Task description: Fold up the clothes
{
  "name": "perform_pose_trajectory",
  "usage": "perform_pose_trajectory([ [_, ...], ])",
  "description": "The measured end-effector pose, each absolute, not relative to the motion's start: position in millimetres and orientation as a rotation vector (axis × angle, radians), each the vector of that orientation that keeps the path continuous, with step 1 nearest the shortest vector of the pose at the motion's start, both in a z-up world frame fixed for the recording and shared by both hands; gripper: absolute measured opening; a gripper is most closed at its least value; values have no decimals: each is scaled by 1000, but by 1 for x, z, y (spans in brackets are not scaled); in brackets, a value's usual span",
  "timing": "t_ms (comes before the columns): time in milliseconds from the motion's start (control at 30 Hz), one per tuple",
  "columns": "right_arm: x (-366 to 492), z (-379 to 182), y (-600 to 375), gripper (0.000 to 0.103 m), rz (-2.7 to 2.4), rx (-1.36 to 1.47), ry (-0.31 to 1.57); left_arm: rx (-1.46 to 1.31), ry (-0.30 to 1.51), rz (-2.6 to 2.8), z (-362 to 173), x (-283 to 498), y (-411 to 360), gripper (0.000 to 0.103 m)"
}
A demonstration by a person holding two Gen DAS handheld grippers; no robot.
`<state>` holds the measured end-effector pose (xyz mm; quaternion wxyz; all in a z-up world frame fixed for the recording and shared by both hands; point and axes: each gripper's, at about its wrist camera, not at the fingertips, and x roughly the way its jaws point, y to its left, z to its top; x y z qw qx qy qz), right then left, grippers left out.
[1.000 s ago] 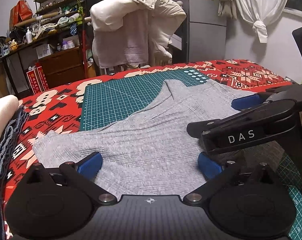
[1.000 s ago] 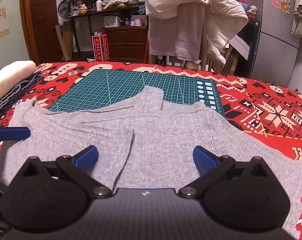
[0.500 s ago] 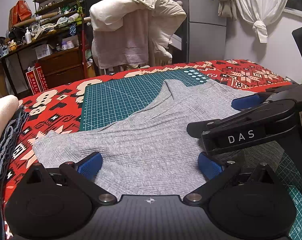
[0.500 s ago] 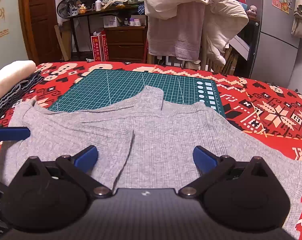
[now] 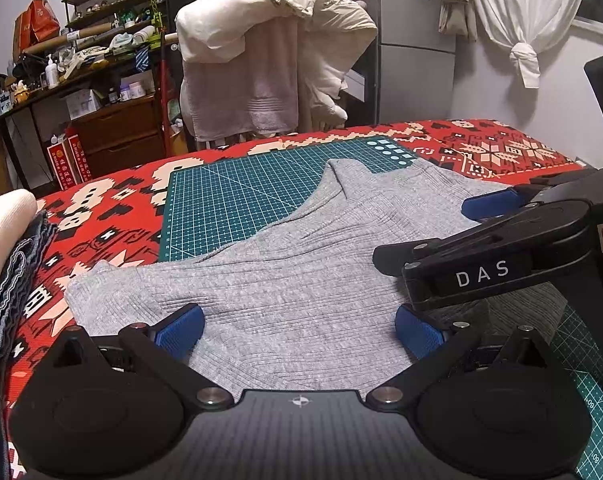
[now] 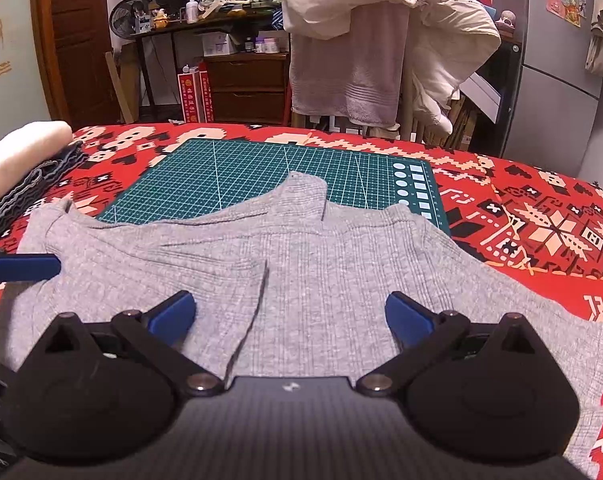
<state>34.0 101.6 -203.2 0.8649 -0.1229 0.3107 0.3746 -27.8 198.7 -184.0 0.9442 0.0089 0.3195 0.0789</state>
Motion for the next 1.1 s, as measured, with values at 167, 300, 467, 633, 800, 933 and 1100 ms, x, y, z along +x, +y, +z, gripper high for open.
perform_pose_trajectory([
  [167, 24, -204, 103, 103, 779, -256, 647, 13, 653, 174, -183, -23, 198, 103],
  [300, 26, -203, 104, 103, 776, -252, 655, 12, 653, 176, -183, -24, 197, 103],
  [467, 29, -203, 104, 103, 774, -248, 659, 15, 654, 173, -183, -25, 197, 103],
  [633, 27, -203, 103, 103, 773, -246, 658, 17, 654, 164, -183, -25, 199, 103],
  [800, 29, -201, 104, 103, 775, -249, 662, 17, 655, 159, -182, -28, 201, 103],
  [933, 30, -201, 104, 103, 778, -250, 663, 17, 656, 159, -182, -28, 201, 103],
  [1100, 29, -201, 104, 103, 777, -249, 663, 16, 658, 159, -181, -27, 201, 103],
])
